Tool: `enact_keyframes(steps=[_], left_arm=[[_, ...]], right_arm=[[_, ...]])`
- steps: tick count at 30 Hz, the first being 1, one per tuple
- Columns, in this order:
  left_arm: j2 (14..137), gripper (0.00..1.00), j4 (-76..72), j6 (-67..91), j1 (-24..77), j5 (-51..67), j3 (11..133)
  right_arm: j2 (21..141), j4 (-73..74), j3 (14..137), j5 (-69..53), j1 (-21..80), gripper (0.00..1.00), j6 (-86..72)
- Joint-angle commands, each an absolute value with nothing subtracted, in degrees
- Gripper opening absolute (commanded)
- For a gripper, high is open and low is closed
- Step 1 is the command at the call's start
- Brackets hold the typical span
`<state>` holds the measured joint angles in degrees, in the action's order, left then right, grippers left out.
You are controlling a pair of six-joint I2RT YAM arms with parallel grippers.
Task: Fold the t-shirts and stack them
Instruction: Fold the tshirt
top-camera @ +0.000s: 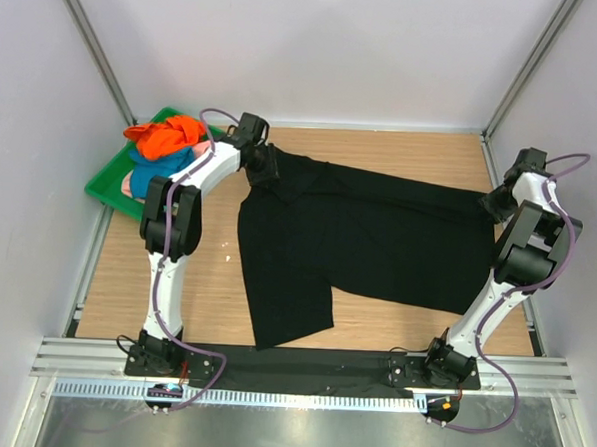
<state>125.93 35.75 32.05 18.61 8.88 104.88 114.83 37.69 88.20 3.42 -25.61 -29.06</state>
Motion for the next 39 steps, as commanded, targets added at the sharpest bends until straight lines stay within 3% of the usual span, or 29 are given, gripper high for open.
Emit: enact_keyframes(steps=[1,7,17,22,27,34,39], left_arm=[[122.96,0.41,34.45,32.78,18.37,8.35,107.14],[123.31,0.57,36.03,36.2,18.37,7.21,106.17],[127.18,0.57,38.32,39.02,18.46,9.22,109.33],[123.93,0.54,35.69,37.62,18.63,8.97,105.21],[120.85,0.56,31.48,32.0,19.16,7.91,103.8],[127.44,0.55,35.23,28.47,20.48,5.03,115.83],[122.44,0.55,34.19,31.64,20.04,1.85,111.45]], right_arm=[[110.74,36.3,86.84,6.5,-25.84,0.34,-29.71],[111.45,36.04,86.31,5.8,-26.19,0.3,-29.71],[111.71,35.42,84.64,4.13,-26.19,0.31,-30.15],[110.57,35.33,84.28,2.11,-25.49,0.34,-27.96],[108.64,33.58,84.46,-2.46,-19.79,0.41,-26.36],[109.77,31.38,88.67,-8.95,-8.72,0.52,-33.92],[115.64,20.69,92.46,-13.97,0.0,0.56,-42.96]])
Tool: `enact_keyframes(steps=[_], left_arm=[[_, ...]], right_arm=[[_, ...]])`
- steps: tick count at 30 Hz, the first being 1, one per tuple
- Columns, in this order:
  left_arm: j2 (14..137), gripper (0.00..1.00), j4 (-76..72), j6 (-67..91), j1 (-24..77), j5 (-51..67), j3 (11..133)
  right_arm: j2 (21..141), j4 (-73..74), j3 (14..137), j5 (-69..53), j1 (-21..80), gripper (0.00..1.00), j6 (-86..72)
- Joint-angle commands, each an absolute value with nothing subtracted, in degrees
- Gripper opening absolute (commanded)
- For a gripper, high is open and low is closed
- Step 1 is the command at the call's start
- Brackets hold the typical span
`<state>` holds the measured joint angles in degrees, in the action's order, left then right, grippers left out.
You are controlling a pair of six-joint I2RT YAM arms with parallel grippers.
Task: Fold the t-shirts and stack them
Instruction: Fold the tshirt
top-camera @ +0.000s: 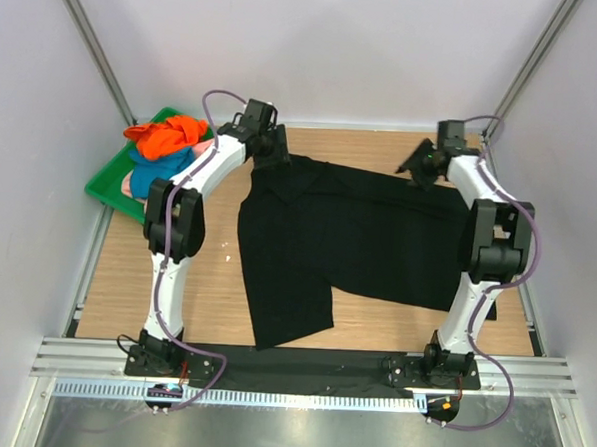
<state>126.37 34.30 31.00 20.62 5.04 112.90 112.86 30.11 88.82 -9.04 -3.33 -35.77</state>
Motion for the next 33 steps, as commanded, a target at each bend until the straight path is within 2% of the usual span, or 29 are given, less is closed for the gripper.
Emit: enact_keyframes(steps=[1,4,10,15,20,21,25,27,28,30,33], left_arm=[[121.91,0.55,34.36,32.08,19.78,1.85,111.1],[119.63,0.55,35.42,32.87,18.99,2.64,109.52],[111.89,0.55,34.98,32.26,18.11,2.64,100.73],[107.32,0.54,34.19,32.17,17.4,2.9,95.98],[105.47,0.54,33.93,31.64,16.7,3.25,93.69],[105.29,0.54,34.01,31.55,16.53,3.25,93.43],[104.77,0.55,34.1,31.11,15.65,3.78,92.55],[104.59,0.55,34.01,31.11,15.03,4.04,92.2],[104.5,0.54,33.93,31.11,14.86,4.22,92.2],[104.41,0.55,34.01,31.2,14.42,4.31,92.28],[104.33,0.55,33.93,31.38,14.15,4.83,92.46]], right_arm=[[116.8,18.74,93.77,-14.41,3.83,0.56,-46.46],[123.2,14.07,99.63,-15.64,8.33,0.56,-51.4],[134.64,13.71,112.49,-12.49,14.94,0.57,-53.88],[137.81,12.13,115.21,-9.94,17.84,0.57,-54.49],[139.66,13.01,115.84,-8.53,18.19,0.52,-54.67],[139.83,13.09,116.01,-8.53,18.19,0.5,-54.75],[140.71,15.38,117.42,-9.22,18.19,0.25,-56.07],[140.71,16.17,118.03,-9.23,18.37,0.19,-56.42],[140.8,16.87,118.3,-9.49,18.46,0.1,-56.6],[140.8,17.22,118.83,-9.84,18.46,0.02,-56.78],[140.28,18.45,119.0,-10.02,18.46,0.04,-56.43]])
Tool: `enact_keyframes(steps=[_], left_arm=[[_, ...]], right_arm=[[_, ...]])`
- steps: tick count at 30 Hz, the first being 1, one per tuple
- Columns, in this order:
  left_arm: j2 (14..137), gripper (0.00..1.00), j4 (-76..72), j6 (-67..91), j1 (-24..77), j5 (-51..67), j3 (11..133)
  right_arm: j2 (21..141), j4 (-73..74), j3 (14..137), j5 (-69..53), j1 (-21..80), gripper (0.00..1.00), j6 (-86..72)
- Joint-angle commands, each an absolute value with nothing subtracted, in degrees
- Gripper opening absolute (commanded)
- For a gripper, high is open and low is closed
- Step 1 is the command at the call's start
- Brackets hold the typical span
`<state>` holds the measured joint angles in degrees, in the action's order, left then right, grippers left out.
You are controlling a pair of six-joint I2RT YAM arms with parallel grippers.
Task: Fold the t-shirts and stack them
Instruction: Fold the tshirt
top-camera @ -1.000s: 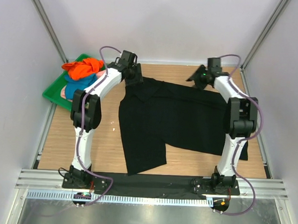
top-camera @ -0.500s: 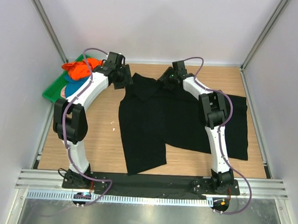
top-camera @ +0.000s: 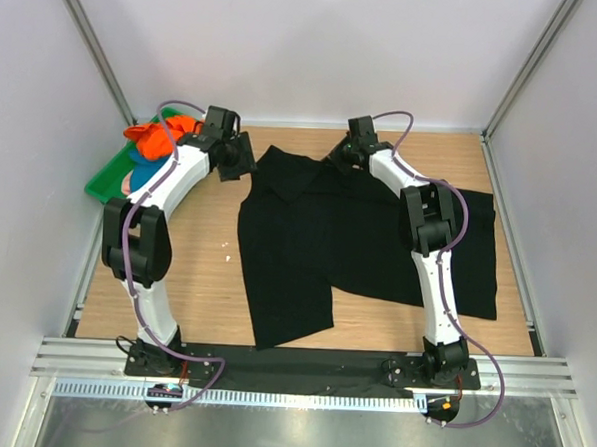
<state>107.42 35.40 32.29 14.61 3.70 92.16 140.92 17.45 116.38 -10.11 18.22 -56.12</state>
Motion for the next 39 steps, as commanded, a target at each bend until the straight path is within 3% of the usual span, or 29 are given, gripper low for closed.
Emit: enact_keyframes(steps=[1,3,8,14,16,19,31,39], left_arm=[[104.24,0.55,33.93,31.38,14.15,5.01,92.55],[103.98,0.55,33.75,31.55,14.06,5.45,92.2],[103.1,0.55,33.57,31.64,13.97,5.71,91.32],[101.43,0.55,33.22,31.64,13.19,5.54,89.3],[100.81,0.55,33.14,31.64,12.92,5.54,88.77],[100.29,0.55,33.31,31.46,12.57,5.62,88.42],[99.93,0.55,35.07,32.6,11.78,17.56,86.67],[104.23,0.52,19.18,42.27,12.48,29.44,78.58]], right_arm=[[140.19,19.33,119.0,-10.45,18.46,0.11,-55.9],[140.1,20.47,118.83,-10.55,18.63,0.28,-55.64],[140.27,21.27,117.95,-10.81,19.6,0.29,-54.76],[141.59,20.83,119.18,-11.77,20.57,0.23,-55.37],[141.68,20.83,119.09,-12.04,20.57,0.18,-56.07],[141.07,21.88,118.83,-12.3,20.74,0.01,-56.16],[125.43,28.74,103.72,-12.74,21.88,0.01,-68.98],[126.21,25.84,103.0,-13.01,21.89,0.01,-70.58]])
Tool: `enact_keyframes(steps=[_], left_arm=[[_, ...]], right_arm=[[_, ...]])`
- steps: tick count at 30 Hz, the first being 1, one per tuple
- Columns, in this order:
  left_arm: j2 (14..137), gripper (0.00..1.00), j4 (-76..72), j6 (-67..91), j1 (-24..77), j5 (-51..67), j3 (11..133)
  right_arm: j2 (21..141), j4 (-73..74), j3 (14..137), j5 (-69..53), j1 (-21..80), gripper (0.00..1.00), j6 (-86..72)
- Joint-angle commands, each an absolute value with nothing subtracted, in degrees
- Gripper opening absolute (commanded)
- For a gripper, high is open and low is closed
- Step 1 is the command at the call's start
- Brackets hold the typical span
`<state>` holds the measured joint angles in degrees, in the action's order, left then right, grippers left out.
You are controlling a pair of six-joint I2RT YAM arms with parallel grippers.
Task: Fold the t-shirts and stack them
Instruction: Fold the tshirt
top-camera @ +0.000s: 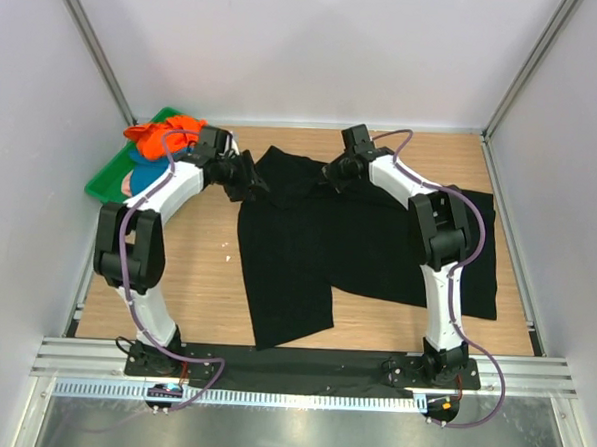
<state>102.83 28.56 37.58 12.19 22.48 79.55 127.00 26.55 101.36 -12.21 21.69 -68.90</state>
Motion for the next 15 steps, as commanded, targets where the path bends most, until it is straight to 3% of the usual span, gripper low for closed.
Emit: enact_keyframes(steps=[1,15], left_arm=[[105.54,0.49,18.03,42.62,12.92,27.53,78.66],[114.69,0.49,17.23,44.83,16.35,19.87,81.65]], right_arm=[[126.47,25.67,103.18,-13.09,21.97,0.01,-70.84],[130.6,19.87,105.2,-13.36,21.01,0.01,-71.37]])
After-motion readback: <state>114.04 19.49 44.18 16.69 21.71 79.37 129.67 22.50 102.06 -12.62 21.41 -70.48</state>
